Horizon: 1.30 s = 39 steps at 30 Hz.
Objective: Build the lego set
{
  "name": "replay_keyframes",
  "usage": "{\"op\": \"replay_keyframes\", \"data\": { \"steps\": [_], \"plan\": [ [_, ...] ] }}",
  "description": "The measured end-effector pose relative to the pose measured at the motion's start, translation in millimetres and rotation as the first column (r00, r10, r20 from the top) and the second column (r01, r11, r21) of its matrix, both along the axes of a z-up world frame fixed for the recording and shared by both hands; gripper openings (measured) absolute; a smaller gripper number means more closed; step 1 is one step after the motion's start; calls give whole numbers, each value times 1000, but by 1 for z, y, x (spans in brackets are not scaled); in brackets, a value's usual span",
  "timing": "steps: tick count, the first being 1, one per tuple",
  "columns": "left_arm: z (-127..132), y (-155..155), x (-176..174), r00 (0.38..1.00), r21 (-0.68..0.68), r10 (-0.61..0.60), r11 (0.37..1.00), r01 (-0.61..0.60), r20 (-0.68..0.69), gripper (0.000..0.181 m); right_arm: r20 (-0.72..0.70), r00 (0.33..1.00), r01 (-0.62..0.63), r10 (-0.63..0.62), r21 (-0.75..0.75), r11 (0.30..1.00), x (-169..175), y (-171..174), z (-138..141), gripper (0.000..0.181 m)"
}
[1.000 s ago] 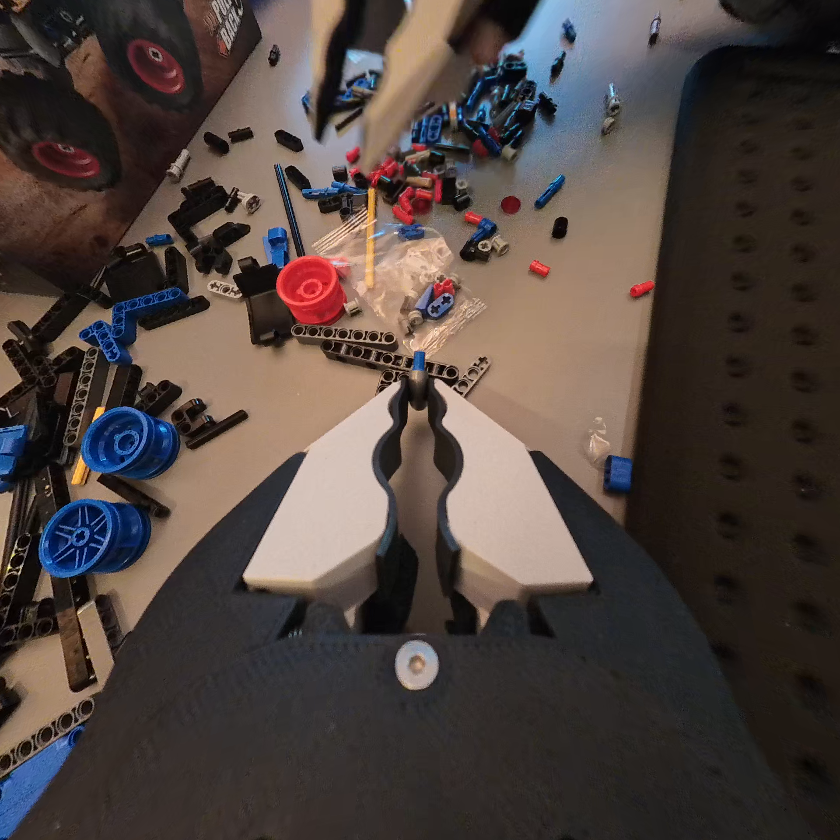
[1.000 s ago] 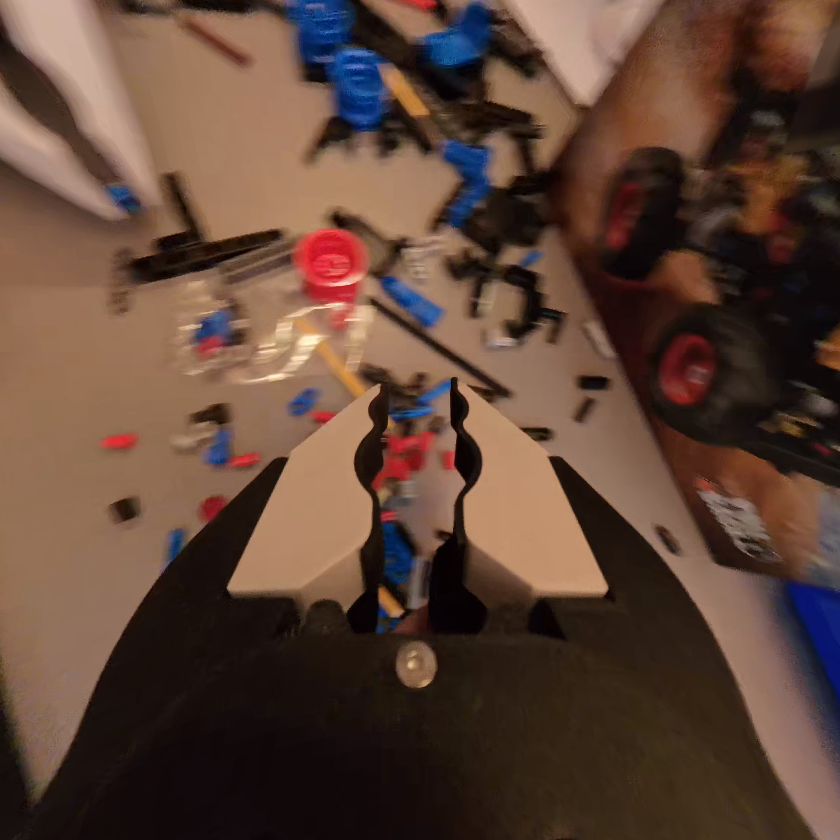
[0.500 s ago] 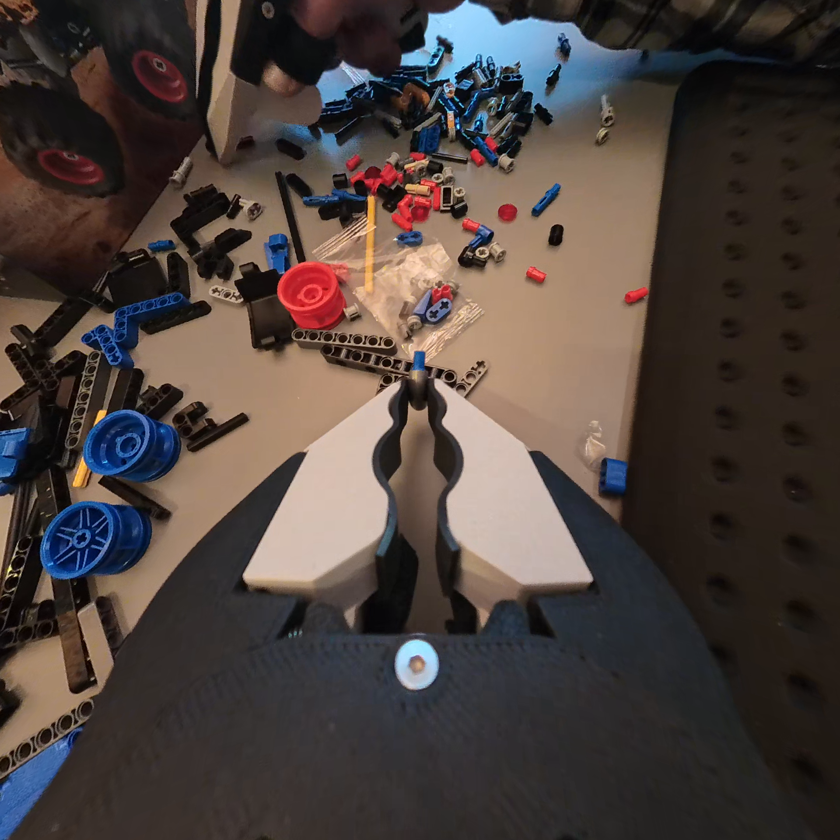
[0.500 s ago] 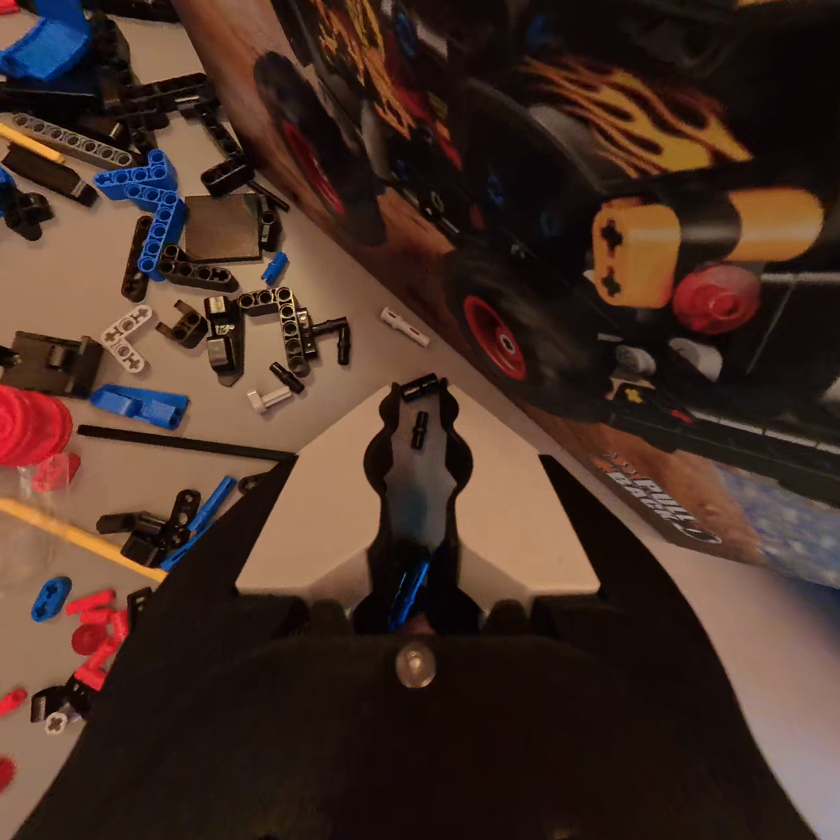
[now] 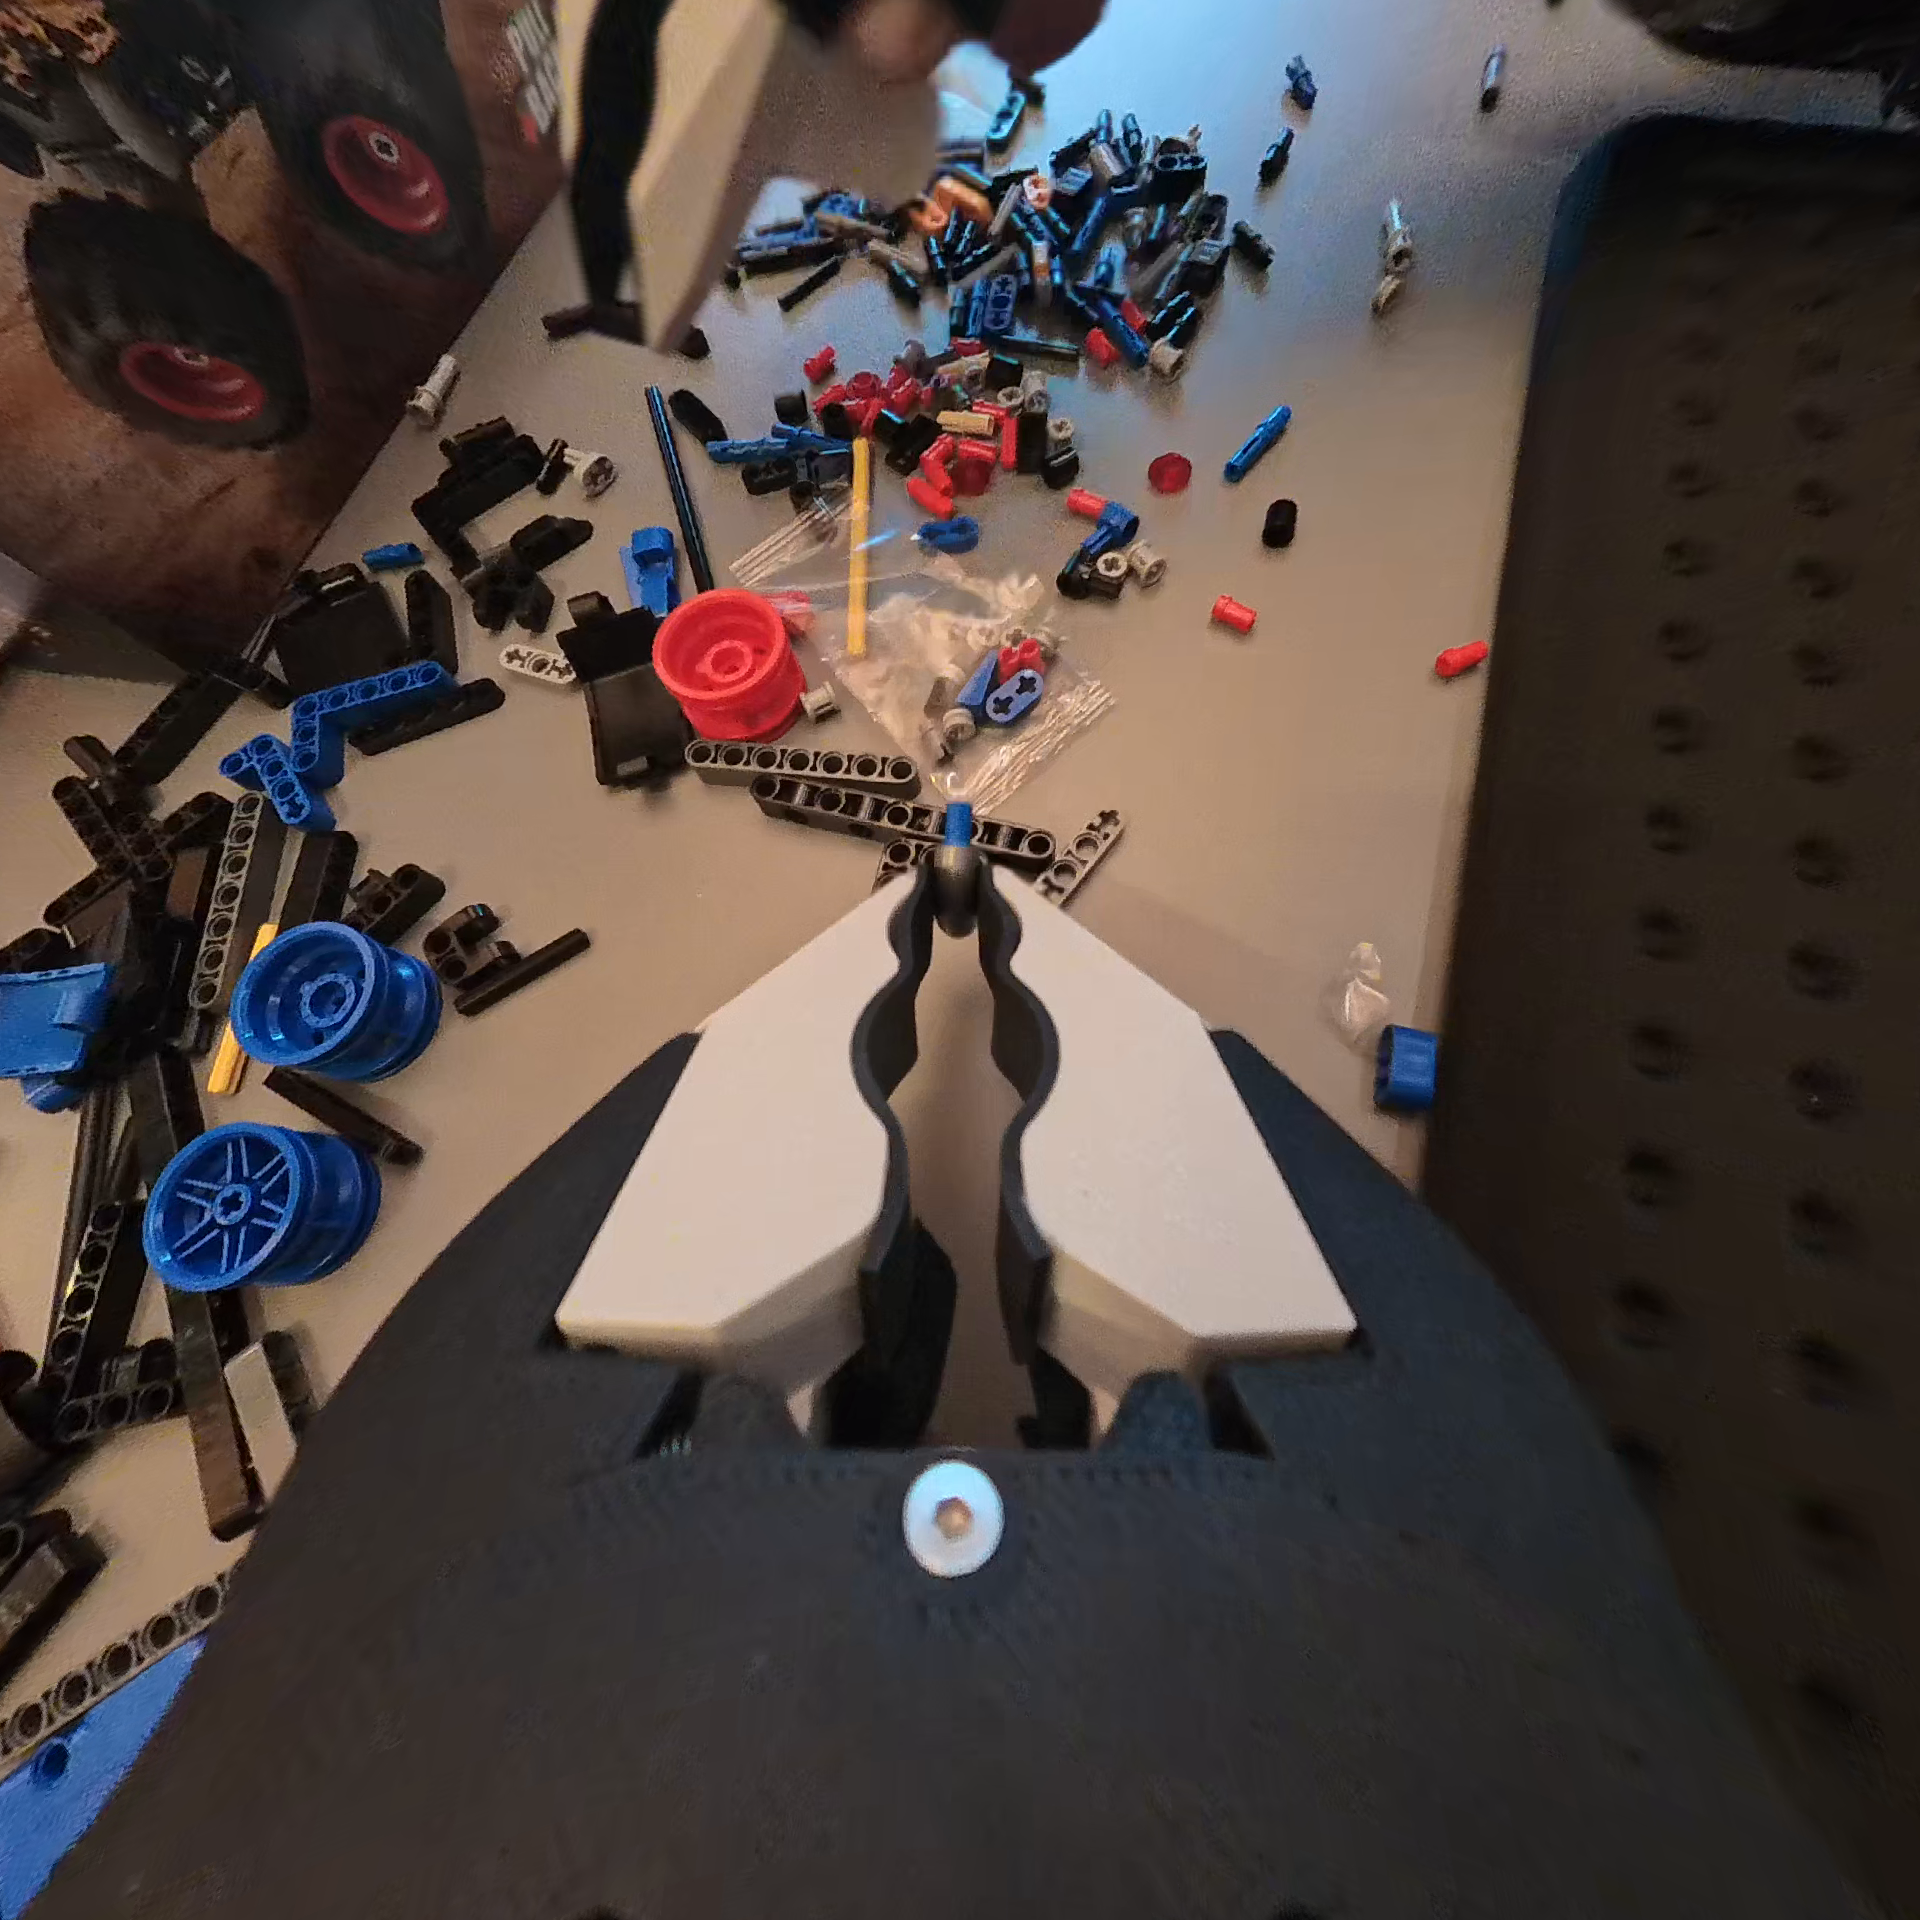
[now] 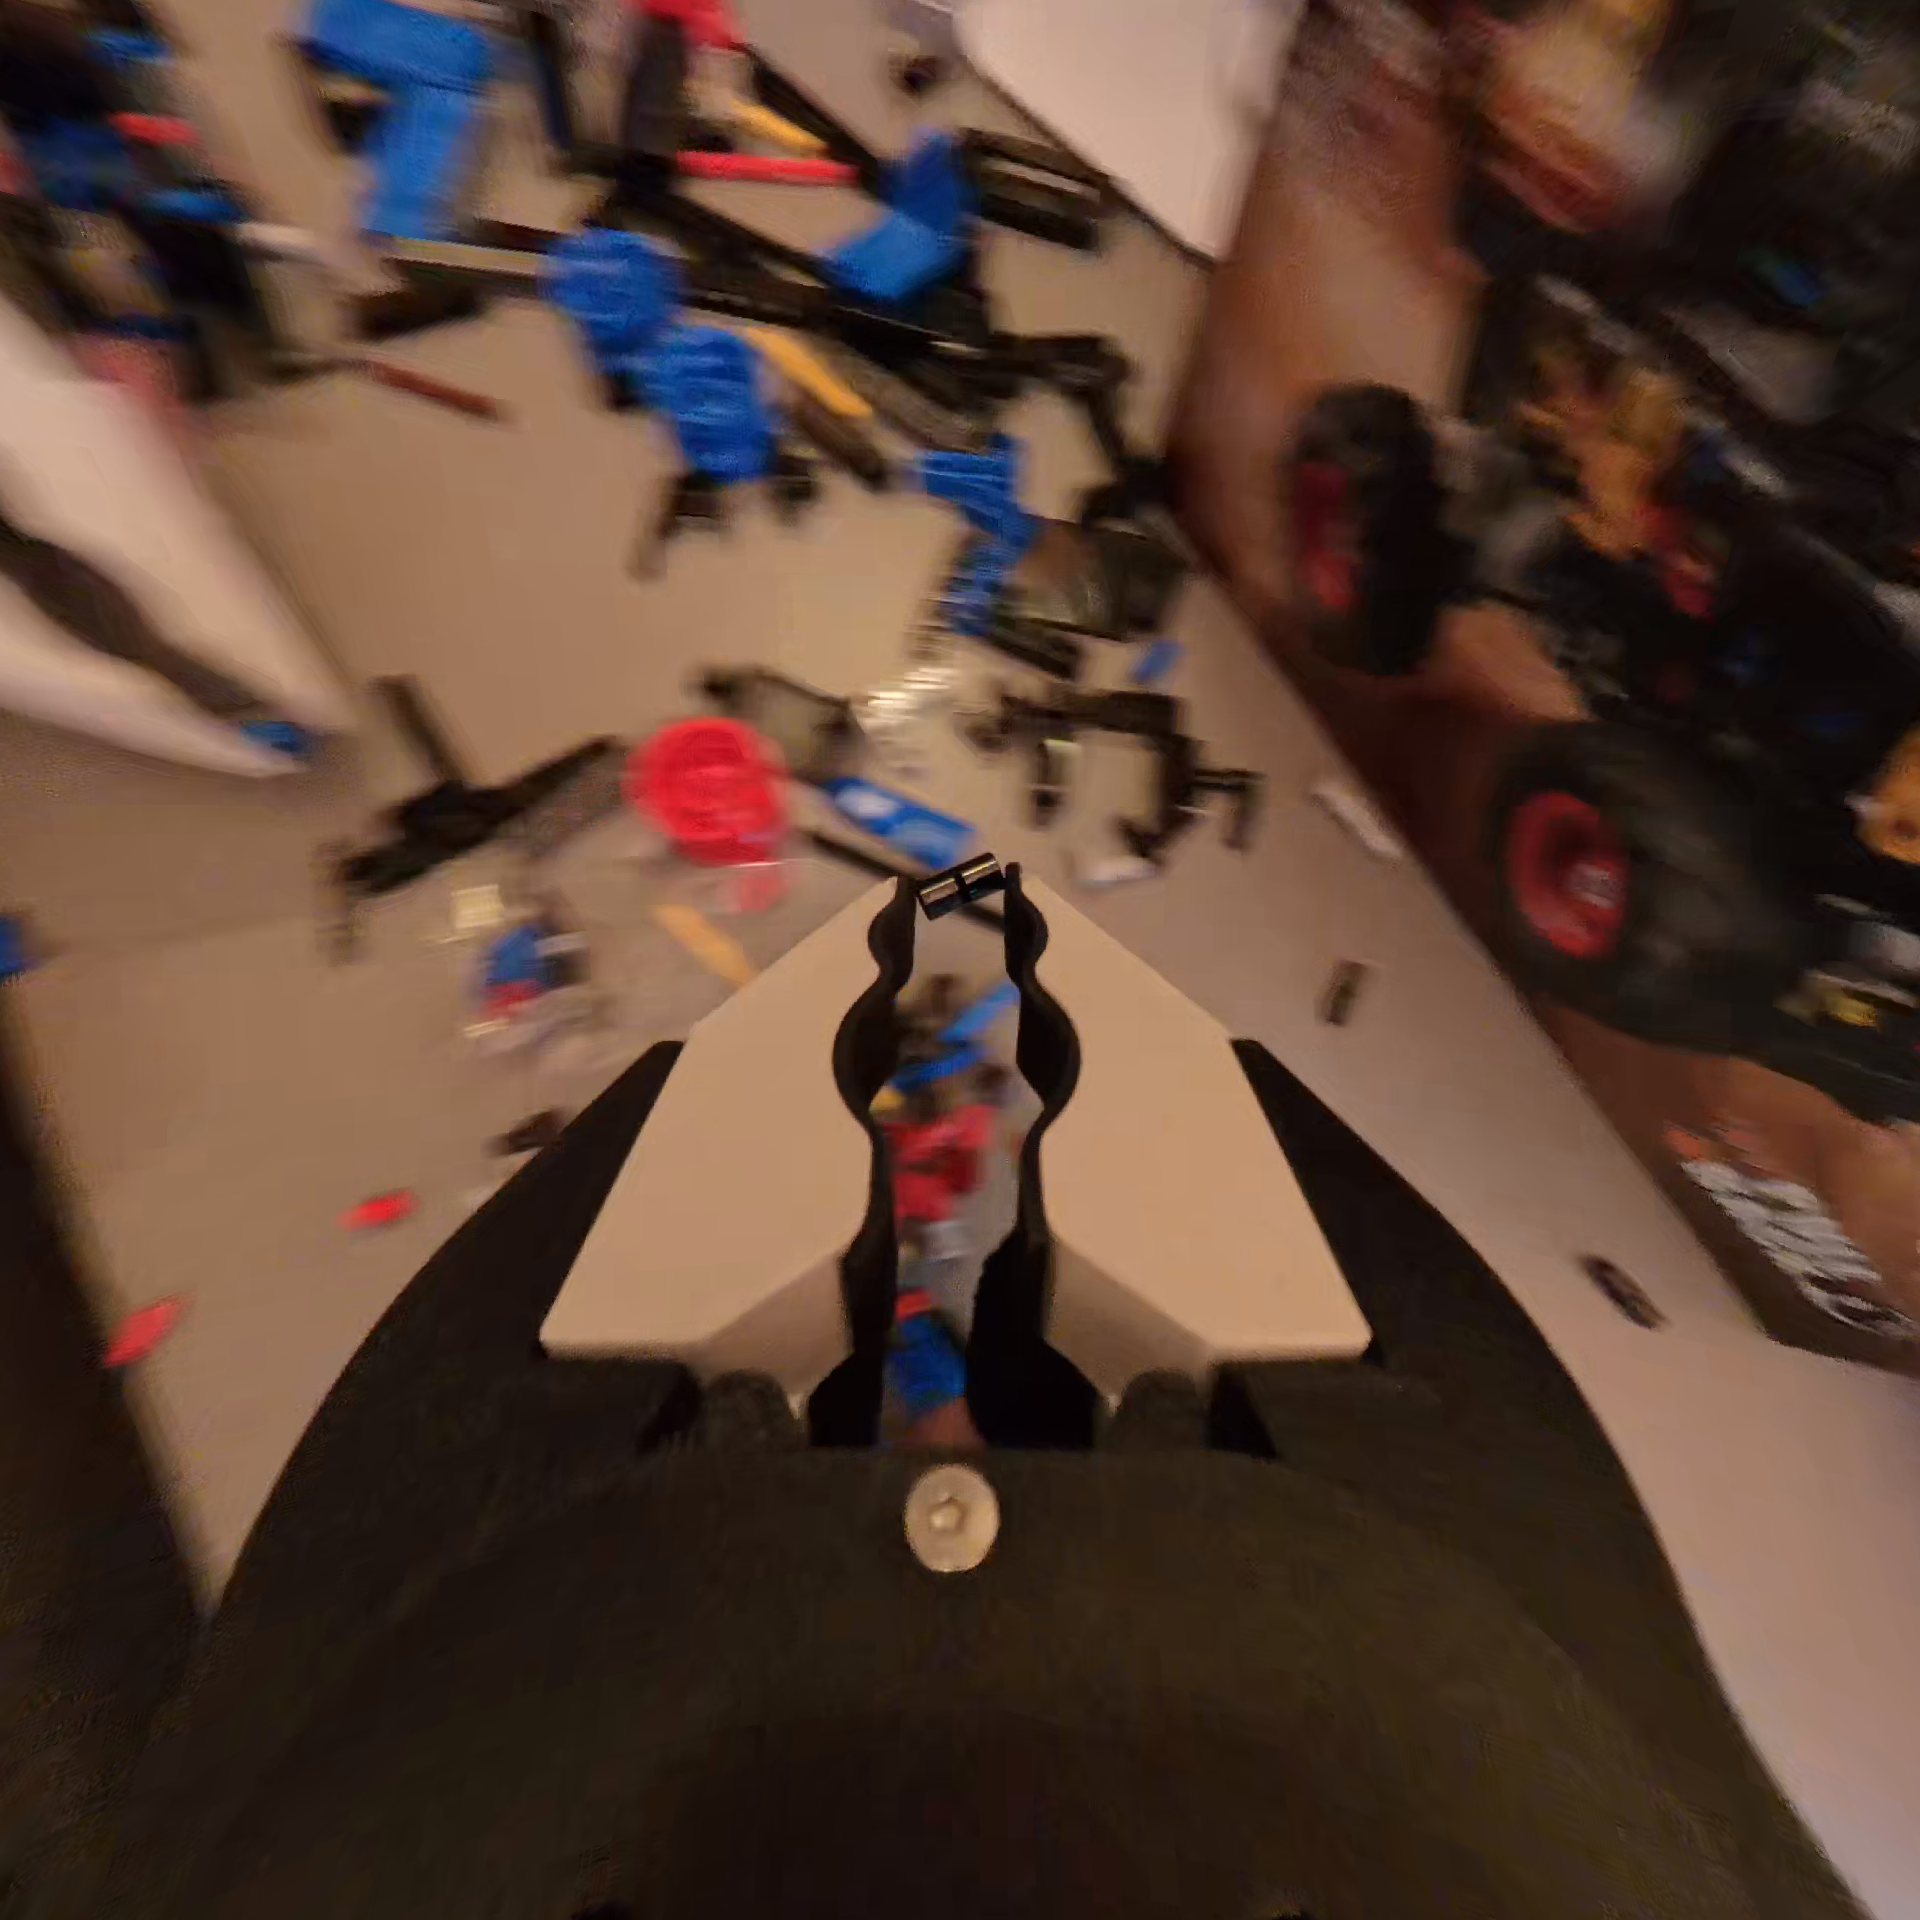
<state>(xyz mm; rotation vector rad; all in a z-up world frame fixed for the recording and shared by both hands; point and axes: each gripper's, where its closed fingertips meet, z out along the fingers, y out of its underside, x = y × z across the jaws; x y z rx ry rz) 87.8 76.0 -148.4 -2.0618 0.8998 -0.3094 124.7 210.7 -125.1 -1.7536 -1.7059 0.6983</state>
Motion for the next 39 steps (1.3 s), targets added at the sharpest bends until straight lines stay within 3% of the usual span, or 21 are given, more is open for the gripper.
{"op": "replay_keyframes", "data": {
  "steps": [3, 7, 10, 15, 20, 23, 24, 29, 35, 39],
  "plan": [
    [-2, -1, 2, 1000, -6, -16, 1000, 16, -20, 6, -22, 979, -202, 201, -39, 979, 5, -78, 11, 16],
    [-3, -3, 4, 999, -8, -28, 1000, 28, -33, 6, 77, 925, -367, 371, -61, 928, 15, -140, -19, 16],
    [-4, -5, 6, 998, -6, -40, 999, 40, -46, 6, 149, 910, -387, 388, -34, 921, 17, -148, -46, 16],
    [-7, -6, 9, 997, -11, -52, 999, 51, -57, 6, 138, 946, -298, 295, 4, 955, 12, -148, -46, 34],
    [-9, -7, 11, 996, -19, -63, 998, 62, -65, 6, 100, 993, -63, 63, 0, 998, 8, -150, -44, 22],
    [-9, -8, 14, 995, -15, -74, 997, 73, -66, 6, 121, 993, -2, -8, 78, 997, 9, -145, -44, 17],
    [-9, -8, 14, 995, -15, -75, 997, 74, -69, 6, 121, 993, -10, 1, 73, 997, 8, -149, -43, 8],
    [-9, -9, 12, 994, -16, -75, 997, 74, -75, 6, 119, 993, -43, 28, 125, 991, 9, -144, -44, 6],
    [-12, -17, 15, 978, -10, -143, 990, 143, -153, 6, -45, 982, -174, 182, 142, 974, -1, -149, -24, 0],
    [-19, -21, 20, 962, -5, -183, 983, 186, -203, 6, -39, 970, -232, 242, 165, 959, -6, -151, -20, 0]
  ]
}}
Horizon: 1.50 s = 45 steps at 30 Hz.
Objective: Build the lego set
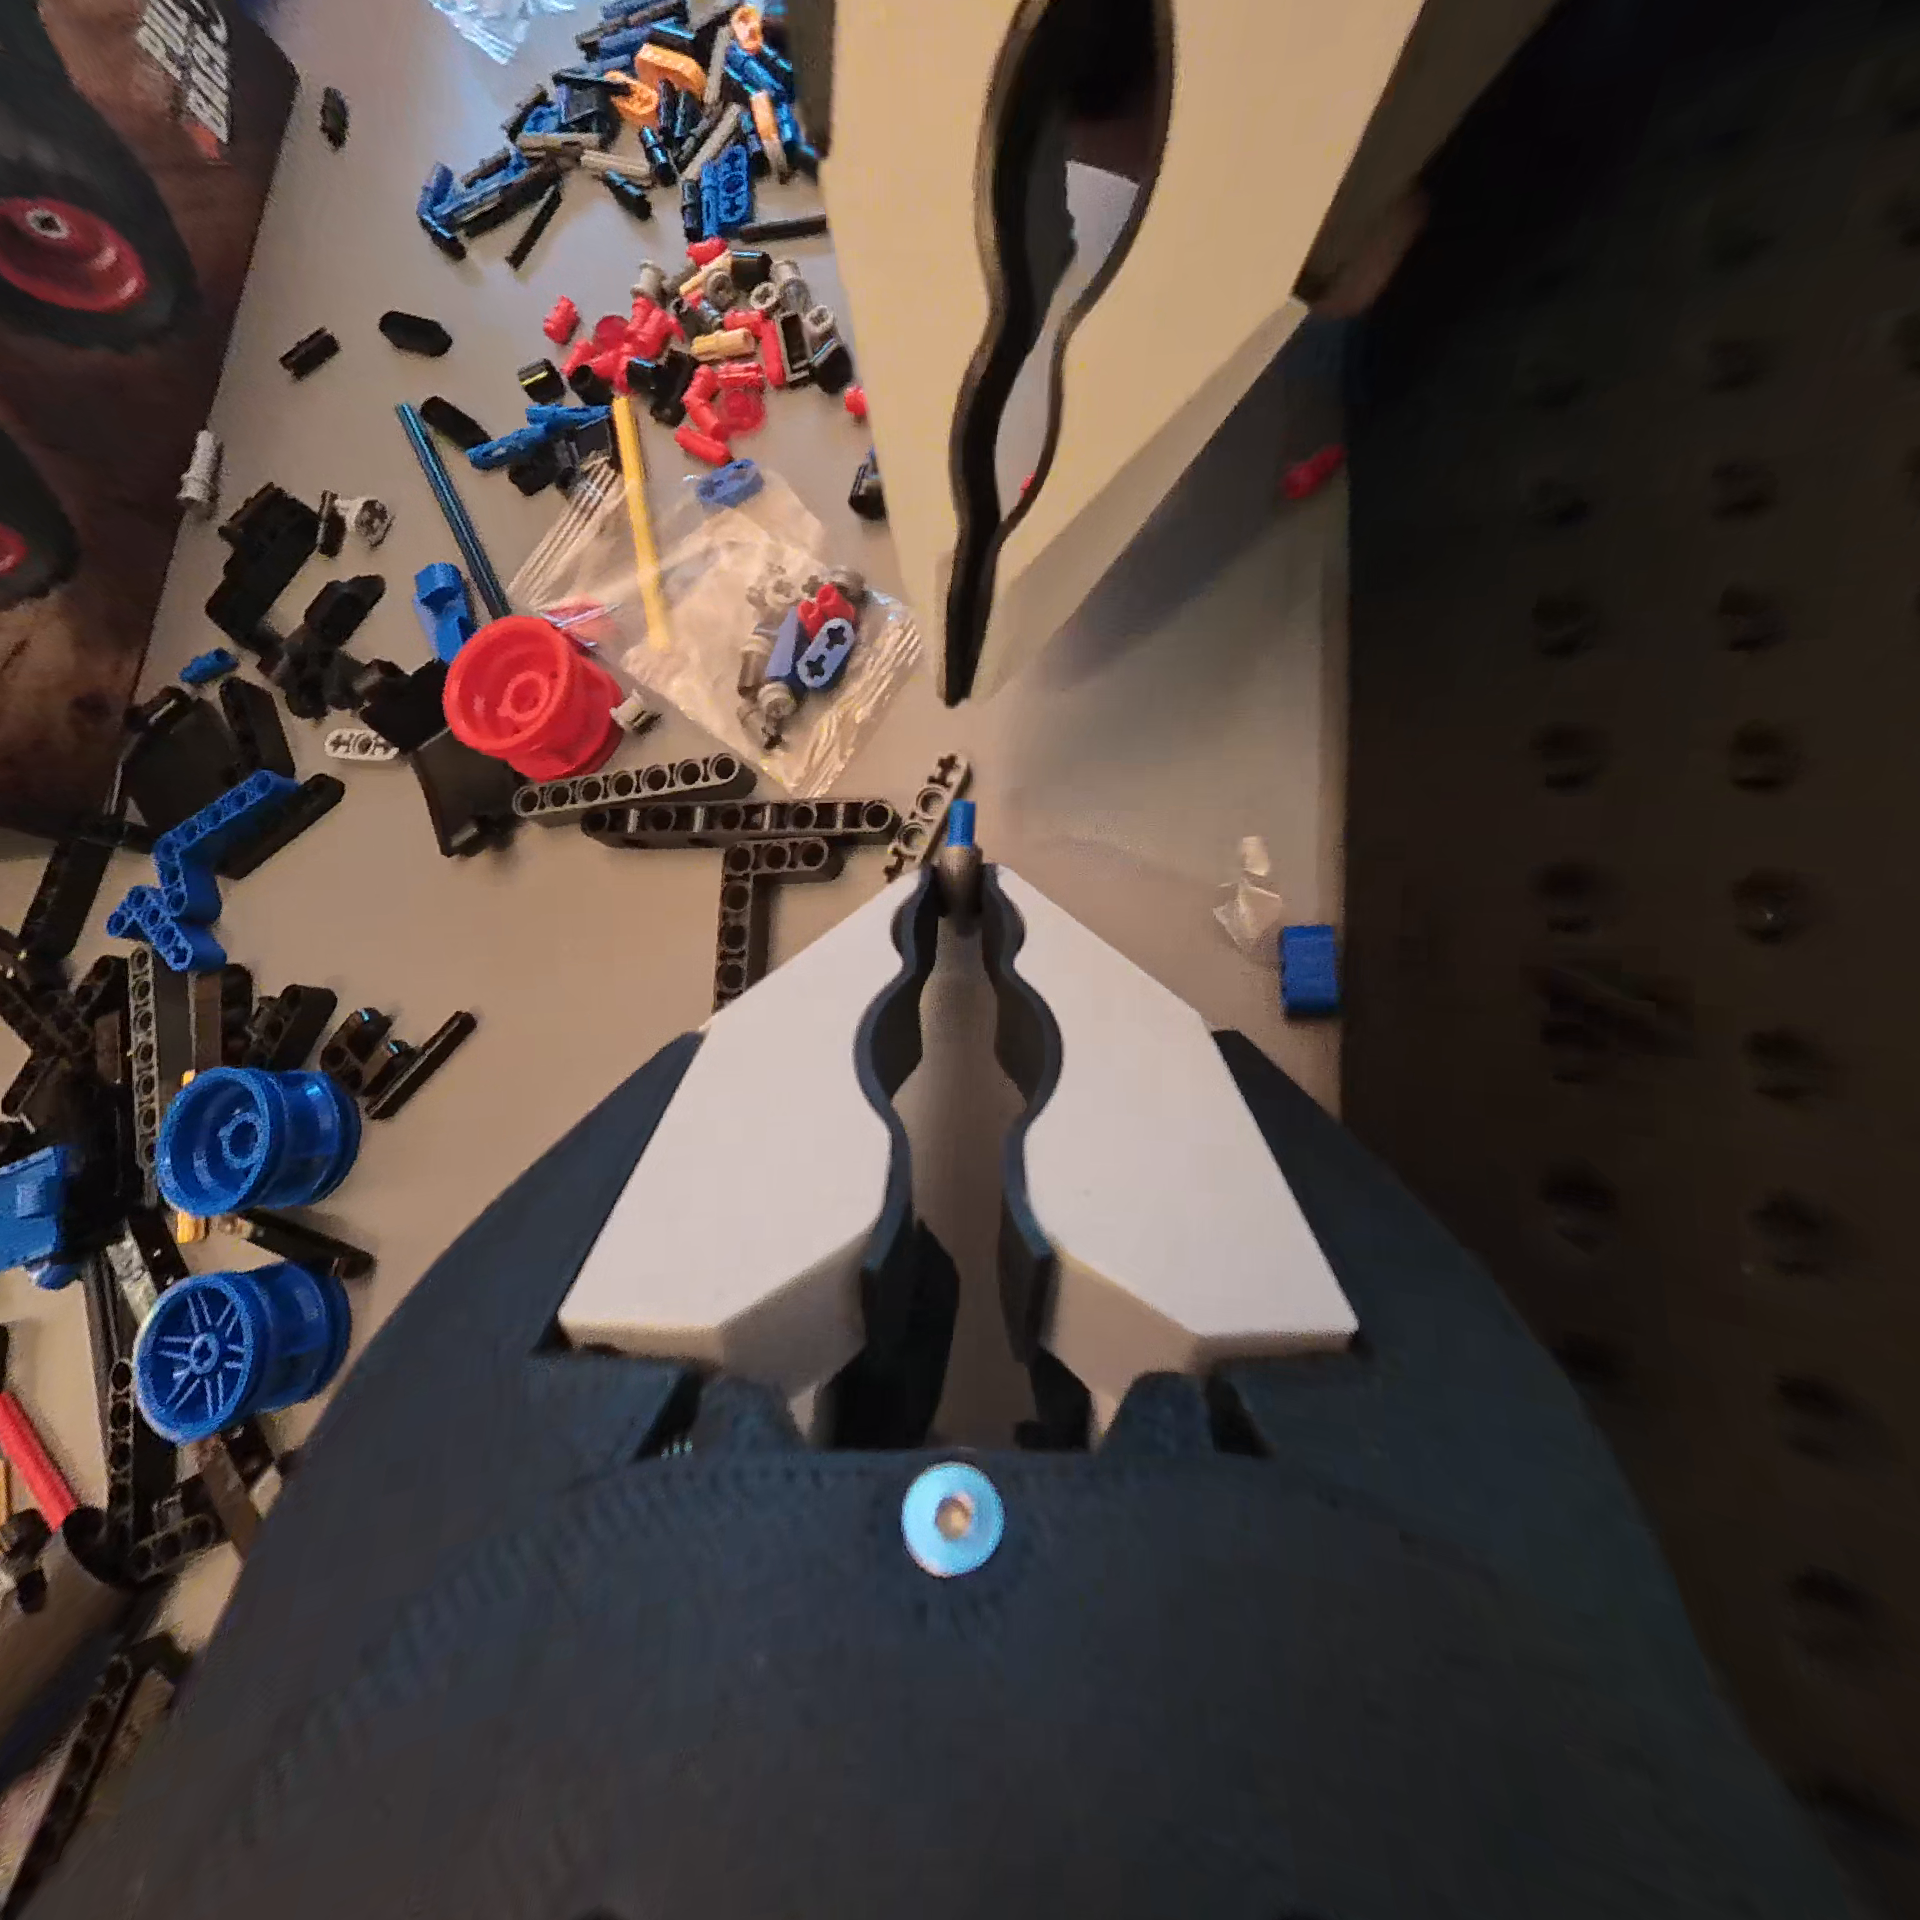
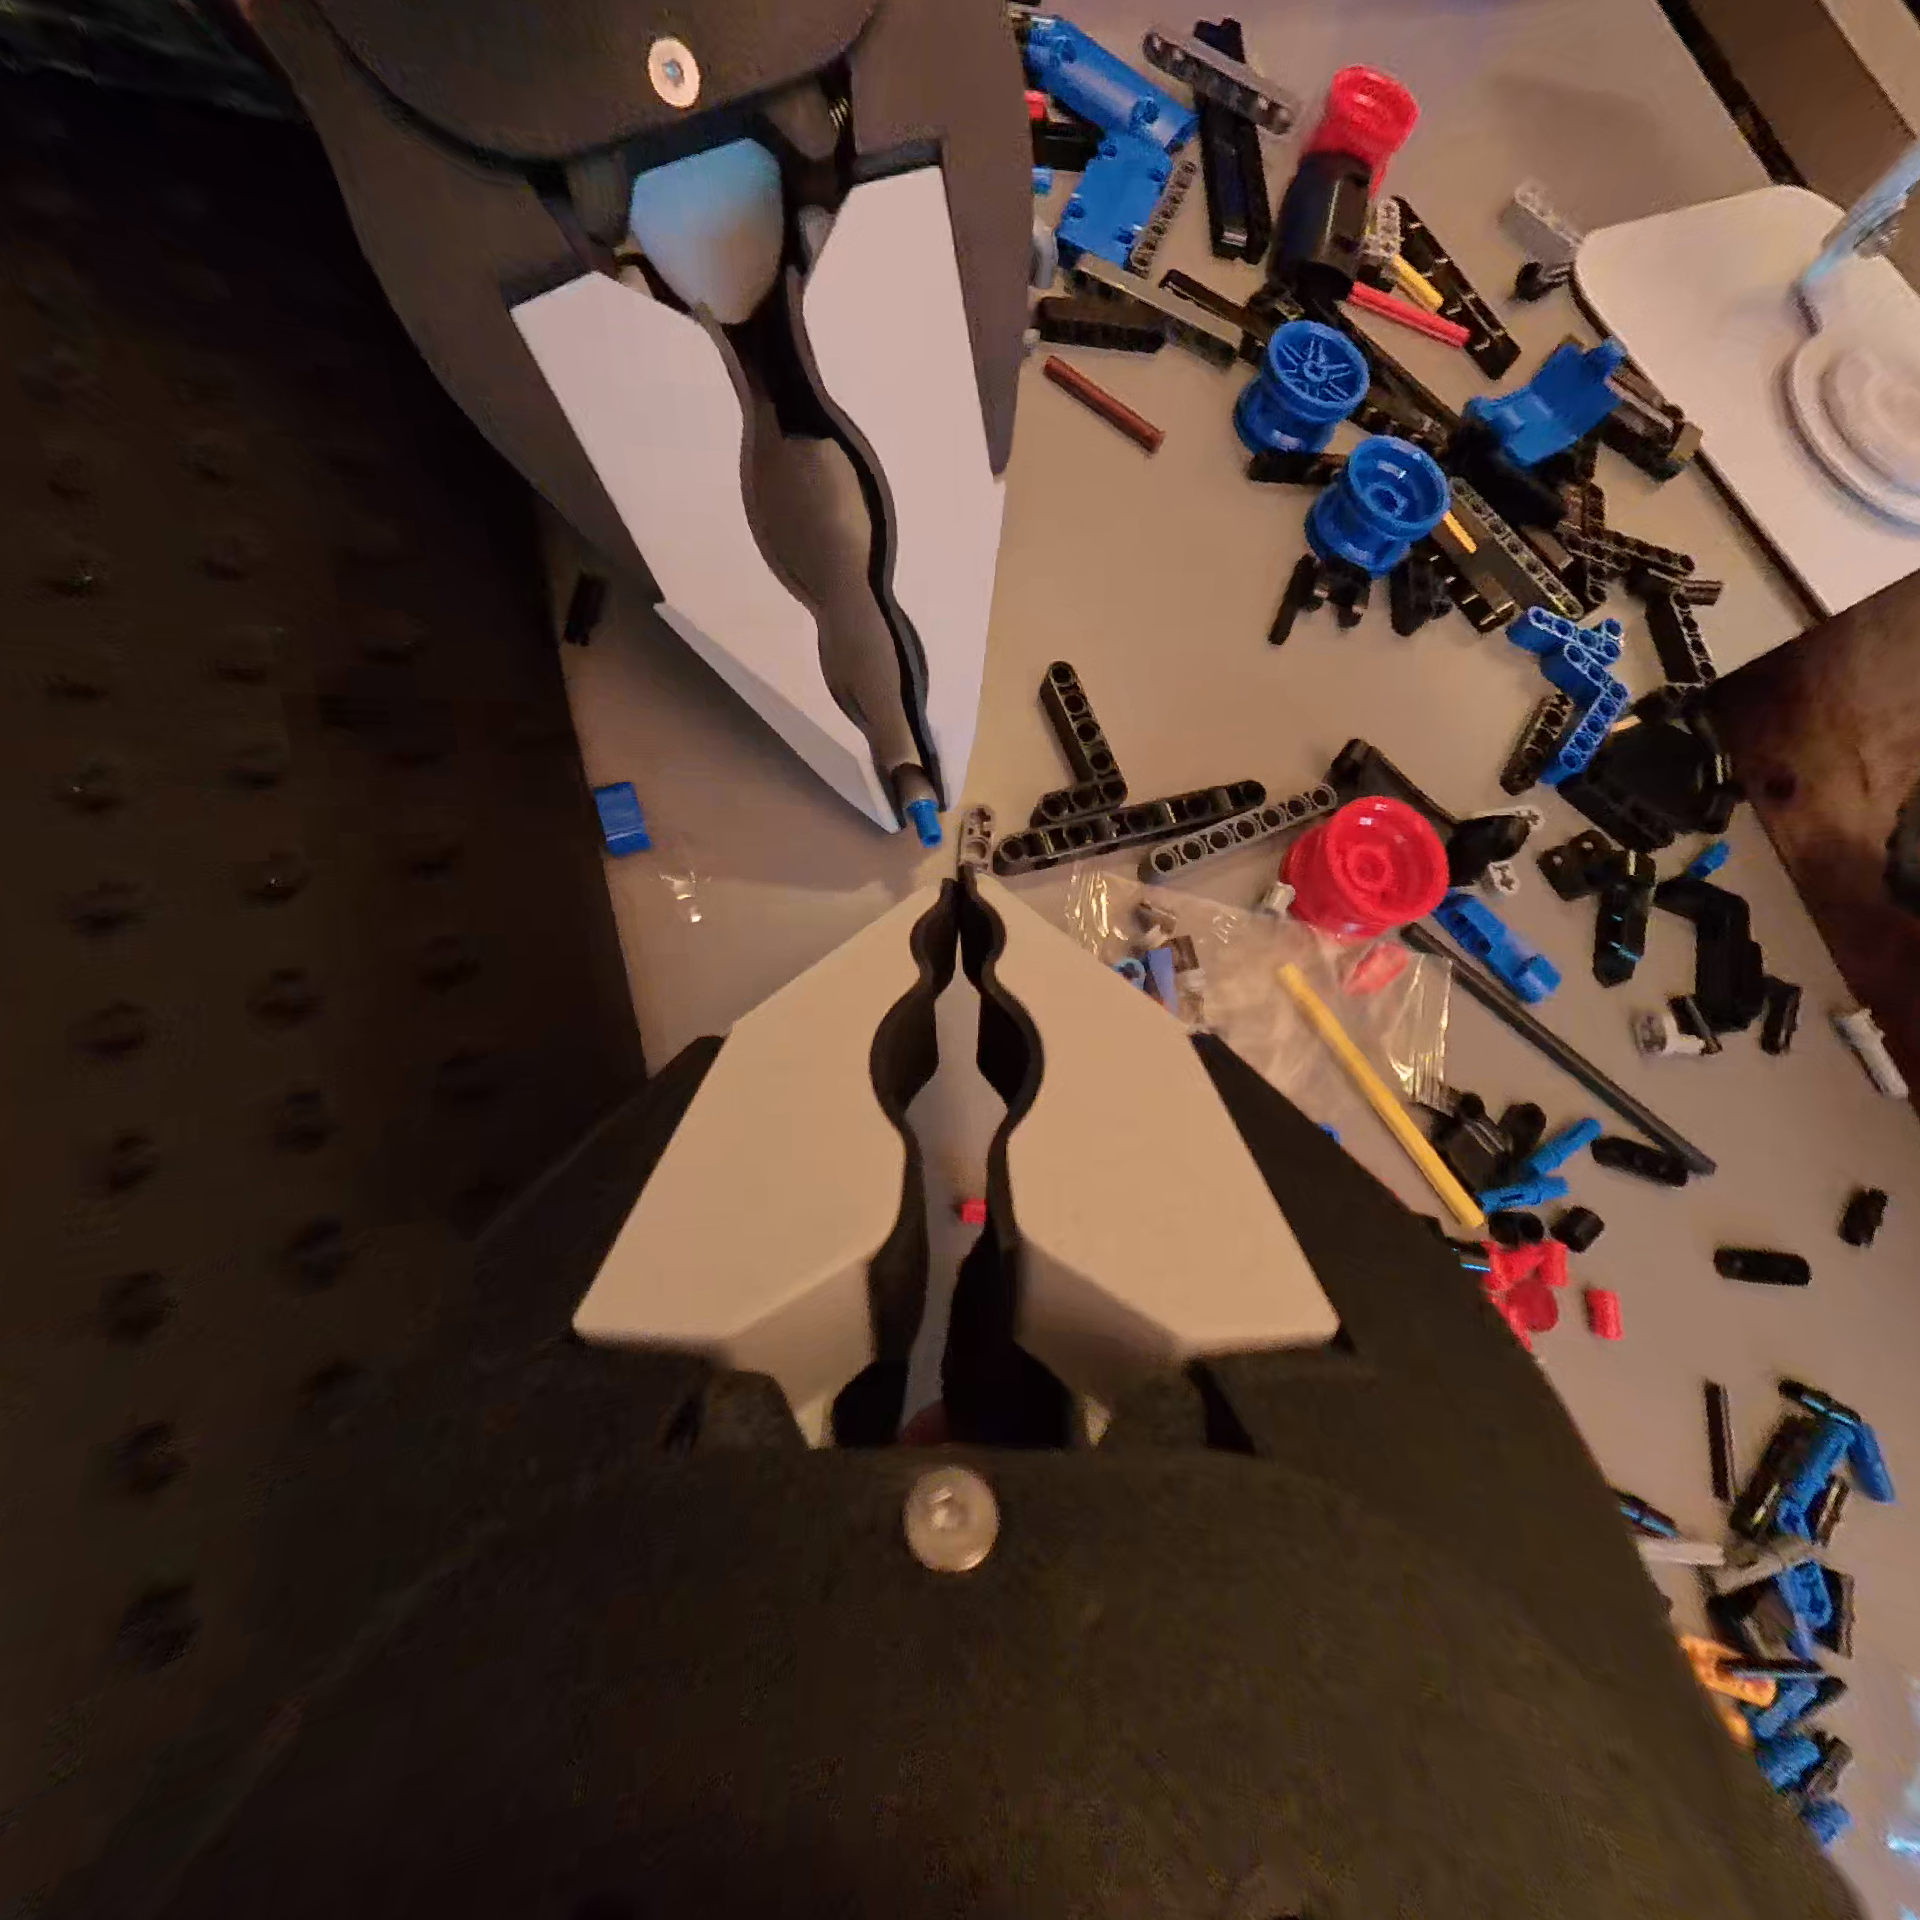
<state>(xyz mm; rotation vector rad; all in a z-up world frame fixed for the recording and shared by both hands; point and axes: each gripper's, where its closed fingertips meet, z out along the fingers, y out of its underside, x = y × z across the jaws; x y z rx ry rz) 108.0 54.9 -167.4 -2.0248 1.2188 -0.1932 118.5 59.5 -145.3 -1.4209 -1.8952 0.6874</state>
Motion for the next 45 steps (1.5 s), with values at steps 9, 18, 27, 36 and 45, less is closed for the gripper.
{"op": "replay_keyframes", "data": {
  "steps": [9, 18, 27, 36, 45],
  "plan": [
    [-3, 0, 0, 1000, -11, 2, 1000, -2, 14, 6, 25, 1000, -6, 6, 4, 1000, 1, -10, -12, 0],
    [-3, 5, 6, 999, -28, -8, 1000, 10, 47, 6, -126, 992, -13, 3, -74, 997, -1, -6, -1, 0],
    [-2, 1, 21, 996, -20, -73, 997, 74, 54, 6, -220, 975, -29, 14, -64, 998, 3, -5, 14, 0],
    [-3, 7, 17, 996, -34, -33, 999, 36, 83, 7, -200, 980, 5, -5, 2, 1000, 4, 2, 7, 8],
    [-1, 9, 11, 998, 26, 6, 1000, -8, 58, 23, -189, 982, 8, -1, 34, 999, 3, 2, 4, 13]
  ]
}}
